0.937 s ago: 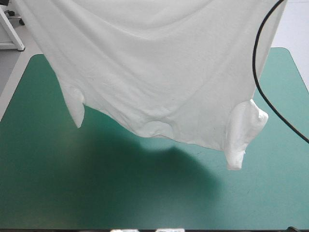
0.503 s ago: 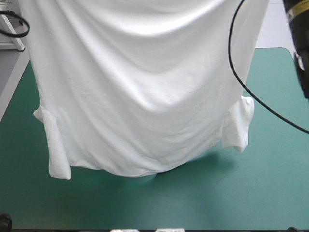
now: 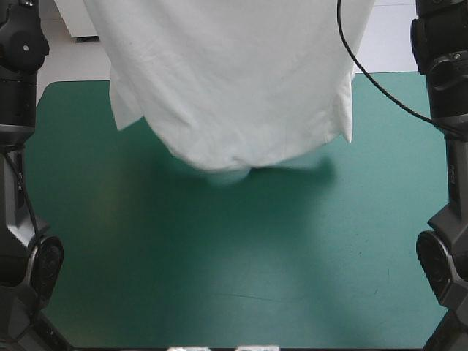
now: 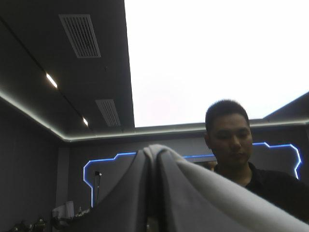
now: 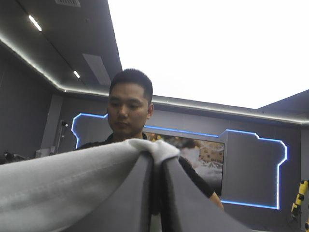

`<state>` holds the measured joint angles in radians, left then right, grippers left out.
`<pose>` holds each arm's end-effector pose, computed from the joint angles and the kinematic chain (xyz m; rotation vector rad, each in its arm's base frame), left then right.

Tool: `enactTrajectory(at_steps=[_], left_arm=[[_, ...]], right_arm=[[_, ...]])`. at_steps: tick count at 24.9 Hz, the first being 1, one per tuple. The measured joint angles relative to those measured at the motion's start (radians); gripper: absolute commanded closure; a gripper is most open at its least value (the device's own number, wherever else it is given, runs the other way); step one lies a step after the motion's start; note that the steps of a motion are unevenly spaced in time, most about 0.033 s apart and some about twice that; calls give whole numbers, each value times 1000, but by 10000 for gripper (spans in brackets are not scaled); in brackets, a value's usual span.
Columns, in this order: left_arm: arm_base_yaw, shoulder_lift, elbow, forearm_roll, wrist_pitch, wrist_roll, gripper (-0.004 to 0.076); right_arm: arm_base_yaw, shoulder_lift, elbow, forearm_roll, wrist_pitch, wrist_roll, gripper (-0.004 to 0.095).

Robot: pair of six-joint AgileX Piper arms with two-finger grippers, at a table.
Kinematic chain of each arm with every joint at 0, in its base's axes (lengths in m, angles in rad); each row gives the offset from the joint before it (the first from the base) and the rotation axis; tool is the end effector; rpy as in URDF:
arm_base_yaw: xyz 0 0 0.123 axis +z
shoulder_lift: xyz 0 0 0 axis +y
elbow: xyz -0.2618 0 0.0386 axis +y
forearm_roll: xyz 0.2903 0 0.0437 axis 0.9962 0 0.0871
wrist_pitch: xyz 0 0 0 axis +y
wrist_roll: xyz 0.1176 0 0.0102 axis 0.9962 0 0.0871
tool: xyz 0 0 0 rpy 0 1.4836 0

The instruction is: Fold the cloth

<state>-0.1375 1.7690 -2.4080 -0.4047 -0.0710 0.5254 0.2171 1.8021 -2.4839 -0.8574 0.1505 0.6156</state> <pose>0.3762 -0.0488 0.6642 0.0744 0.7762 -0.0042 0.3812 0.0703 0.6586 -0.0991 0.9006 -0.0689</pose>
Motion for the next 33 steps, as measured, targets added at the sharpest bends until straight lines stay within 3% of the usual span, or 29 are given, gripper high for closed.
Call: enactTrajectory(at_steps=[4,7,11,15,19,24,33], left_arm=[[0,22,-49,0,7,0,733],[0,32,-57,0,78,0,733],[0,103,-60,1,276,0,733],[0,221,-19,7,494,-17,733],[0,210,174,111,640,-164,733],[0,144,423,212,730,-261,733],[0,-50,924,223,699,-304,733]], right_arm=[[0,2,-33,2,-4,2,925],[0,2,-21,25,10,2,925],[0,0,118,79,113,-10,926],[-1,15,374,215,266,-111,925],[-1,15,625,401,345,-236,925],[-1,-31,821,503,409,-285,925],[-1,-149,1179,635,420,-346,925]])
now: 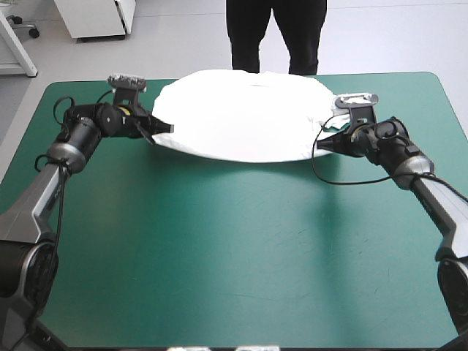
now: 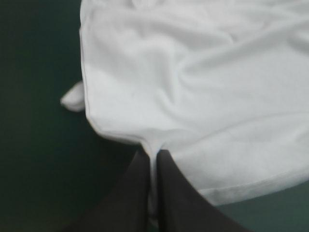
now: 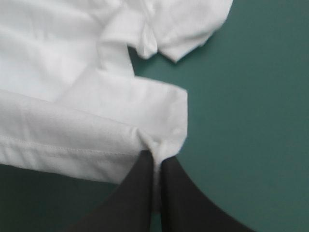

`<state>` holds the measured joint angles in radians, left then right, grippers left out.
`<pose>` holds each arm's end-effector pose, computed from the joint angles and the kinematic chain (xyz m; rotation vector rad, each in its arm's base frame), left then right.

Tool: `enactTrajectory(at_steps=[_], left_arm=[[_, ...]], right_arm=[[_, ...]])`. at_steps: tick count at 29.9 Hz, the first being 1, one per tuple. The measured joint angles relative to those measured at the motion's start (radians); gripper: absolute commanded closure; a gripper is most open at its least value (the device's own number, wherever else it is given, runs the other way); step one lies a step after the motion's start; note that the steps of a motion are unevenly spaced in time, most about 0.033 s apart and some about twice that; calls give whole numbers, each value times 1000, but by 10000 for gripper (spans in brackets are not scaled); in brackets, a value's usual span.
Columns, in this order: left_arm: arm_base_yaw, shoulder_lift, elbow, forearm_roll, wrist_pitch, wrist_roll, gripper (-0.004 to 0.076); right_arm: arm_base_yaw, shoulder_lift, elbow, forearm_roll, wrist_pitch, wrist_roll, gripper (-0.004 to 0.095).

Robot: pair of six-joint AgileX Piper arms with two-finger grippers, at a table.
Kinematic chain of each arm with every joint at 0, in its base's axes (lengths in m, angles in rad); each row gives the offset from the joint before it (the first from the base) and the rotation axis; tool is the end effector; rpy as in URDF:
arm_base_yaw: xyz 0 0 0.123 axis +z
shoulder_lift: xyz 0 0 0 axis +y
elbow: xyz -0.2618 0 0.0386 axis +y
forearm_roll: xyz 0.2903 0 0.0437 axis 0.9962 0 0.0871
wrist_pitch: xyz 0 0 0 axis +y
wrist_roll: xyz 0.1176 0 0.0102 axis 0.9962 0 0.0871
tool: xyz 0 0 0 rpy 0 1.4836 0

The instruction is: Fold the cloth

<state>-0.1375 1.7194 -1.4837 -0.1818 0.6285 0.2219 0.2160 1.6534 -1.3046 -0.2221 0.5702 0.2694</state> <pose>0.4477 -0.0746 0.2692 0.2998 2.3204 -0.1559 0.4207 0.0779 0.2368 -0.1042 2.3815 -0.0015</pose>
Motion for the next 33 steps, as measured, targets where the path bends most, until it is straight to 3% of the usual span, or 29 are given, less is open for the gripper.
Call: enactTrajectory(at_steps=[8,15,33], left_arm=[[0,-246,476,-39,-39,-14,733],[0,-462,706,-95,-24,-14,733],[0,-892,940,-117,402,-68,733]], right_arm=[[0,-191,287,148,37,-61,925],[0,-399,472,316,99,-149,925],[0,-731,621,424,493,-141,925]])
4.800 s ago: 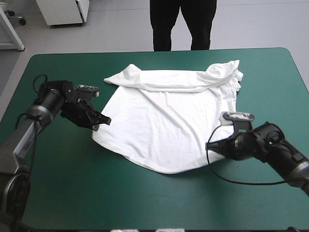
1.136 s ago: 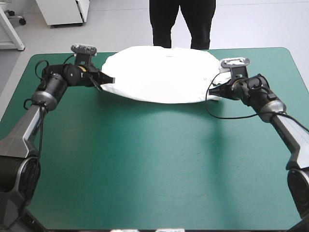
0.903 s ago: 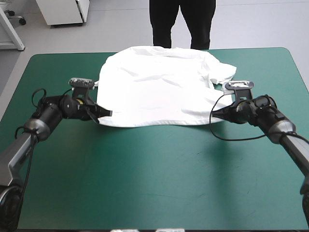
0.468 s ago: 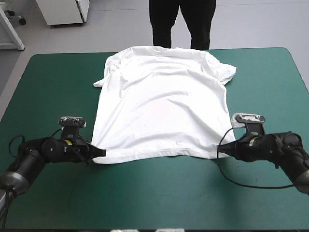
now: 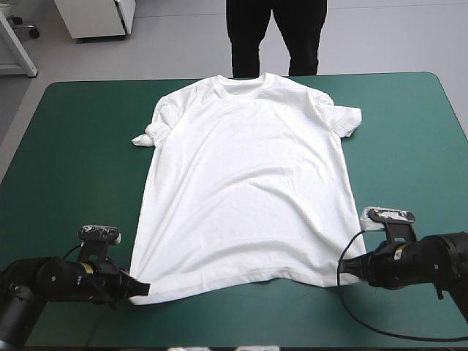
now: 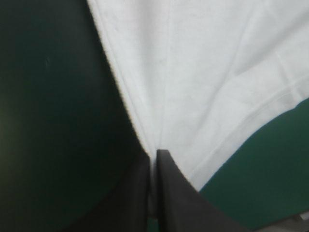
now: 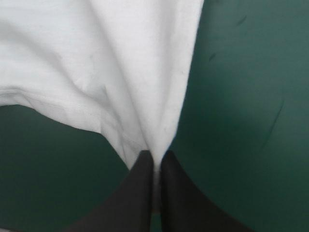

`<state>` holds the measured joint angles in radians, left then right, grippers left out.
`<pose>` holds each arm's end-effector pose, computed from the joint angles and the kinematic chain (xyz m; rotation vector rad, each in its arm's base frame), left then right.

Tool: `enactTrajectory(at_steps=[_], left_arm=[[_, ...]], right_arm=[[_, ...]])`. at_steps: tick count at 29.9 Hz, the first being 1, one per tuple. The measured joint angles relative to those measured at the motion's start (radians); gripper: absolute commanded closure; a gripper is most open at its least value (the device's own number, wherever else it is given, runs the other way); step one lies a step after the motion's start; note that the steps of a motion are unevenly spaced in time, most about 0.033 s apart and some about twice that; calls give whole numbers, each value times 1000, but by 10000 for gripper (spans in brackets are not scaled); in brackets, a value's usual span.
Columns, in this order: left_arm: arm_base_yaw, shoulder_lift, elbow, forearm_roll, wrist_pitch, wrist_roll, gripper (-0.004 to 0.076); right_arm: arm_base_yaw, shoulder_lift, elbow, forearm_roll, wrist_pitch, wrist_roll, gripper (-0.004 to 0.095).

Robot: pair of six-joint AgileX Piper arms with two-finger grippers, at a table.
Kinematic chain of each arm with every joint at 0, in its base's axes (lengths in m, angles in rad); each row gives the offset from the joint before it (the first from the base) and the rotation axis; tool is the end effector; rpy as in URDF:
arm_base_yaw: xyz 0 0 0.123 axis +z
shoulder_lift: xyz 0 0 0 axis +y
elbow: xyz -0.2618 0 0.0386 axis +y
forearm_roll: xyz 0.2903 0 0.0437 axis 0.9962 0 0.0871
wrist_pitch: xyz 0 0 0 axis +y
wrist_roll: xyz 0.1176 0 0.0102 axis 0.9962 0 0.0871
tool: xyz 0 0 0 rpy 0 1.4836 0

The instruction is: Fold the cloth

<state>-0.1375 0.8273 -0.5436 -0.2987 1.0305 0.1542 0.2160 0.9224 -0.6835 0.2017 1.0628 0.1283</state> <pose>0.1769 -0.0546 0.1958 0.2517 2.7605 -0.3903 0.1972 0.0644 0.2202 -0.0296 2.8030 0.3549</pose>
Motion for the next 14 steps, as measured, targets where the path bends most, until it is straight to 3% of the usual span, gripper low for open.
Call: enactTrajectory(at_steps=[9,14], left_arm=[[0,-146,19,0,171,-43,733],[0,-158,20,4,193,-45,727]], right_arm=[[0,-96,18,24,144,27,925],[0,-101,18,25,163,34,913]])
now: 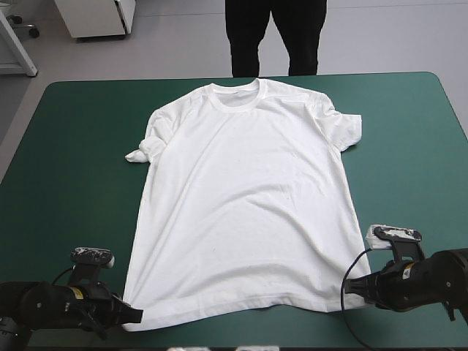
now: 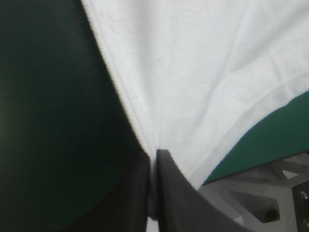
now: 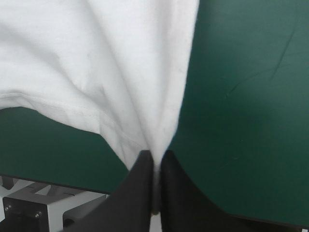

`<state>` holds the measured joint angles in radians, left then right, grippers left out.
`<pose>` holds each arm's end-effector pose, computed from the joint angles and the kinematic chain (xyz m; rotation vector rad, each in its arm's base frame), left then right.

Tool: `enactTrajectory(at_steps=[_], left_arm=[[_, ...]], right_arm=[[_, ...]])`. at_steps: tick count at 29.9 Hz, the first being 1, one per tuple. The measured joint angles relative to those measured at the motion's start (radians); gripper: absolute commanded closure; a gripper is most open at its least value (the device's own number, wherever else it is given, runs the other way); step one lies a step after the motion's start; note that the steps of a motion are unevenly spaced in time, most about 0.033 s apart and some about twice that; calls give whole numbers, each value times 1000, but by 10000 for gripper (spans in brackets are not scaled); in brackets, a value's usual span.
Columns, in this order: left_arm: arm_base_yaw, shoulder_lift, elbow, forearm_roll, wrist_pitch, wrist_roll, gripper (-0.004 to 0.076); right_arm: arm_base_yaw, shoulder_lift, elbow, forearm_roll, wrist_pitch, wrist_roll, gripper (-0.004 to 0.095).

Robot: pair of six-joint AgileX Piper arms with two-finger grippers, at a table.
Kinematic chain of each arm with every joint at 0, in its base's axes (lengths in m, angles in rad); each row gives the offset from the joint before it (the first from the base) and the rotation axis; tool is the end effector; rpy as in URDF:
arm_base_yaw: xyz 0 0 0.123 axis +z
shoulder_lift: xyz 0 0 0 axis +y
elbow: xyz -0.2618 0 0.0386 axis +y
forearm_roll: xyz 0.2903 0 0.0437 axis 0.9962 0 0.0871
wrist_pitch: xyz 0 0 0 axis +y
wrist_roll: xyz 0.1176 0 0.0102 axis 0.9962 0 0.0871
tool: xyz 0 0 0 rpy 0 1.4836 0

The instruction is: Fold the cloth

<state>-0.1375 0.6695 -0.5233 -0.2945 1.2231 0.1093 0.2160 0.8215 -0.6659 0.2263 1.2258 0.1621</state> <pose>0.1403 -0.0519 0.2083 0.2631 2.8168 -0.4208 0.1664 0.0620 0.2284 -0.0098 2.8868 0.3938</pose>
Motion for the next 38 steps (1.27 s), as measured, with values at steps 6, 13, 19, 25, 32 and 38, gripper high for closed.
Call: enactTrajectory(at_steps=[6,13,19,25,32,38], left_arm=[[0,0,0,42,-8,8,413],[0,0,-32,53,5,-5,108],[0,23,-194,186,10,-132,225],[0,236,-371,287,-6,-155,241],[0,525,-679,321,-45,-160,241],[0,769,-925,340,-11,-157,241]], right_arm=[[0,0,0,27,1,2,524],[0,0,-19,34,9,28,263],[0,5,-176,-85,-6,80,308],[0,87,-349,-182,-16,103,324],[0,235,-479,-189,-40,90,324],[0,314,-544,-189,-47,79,353]])
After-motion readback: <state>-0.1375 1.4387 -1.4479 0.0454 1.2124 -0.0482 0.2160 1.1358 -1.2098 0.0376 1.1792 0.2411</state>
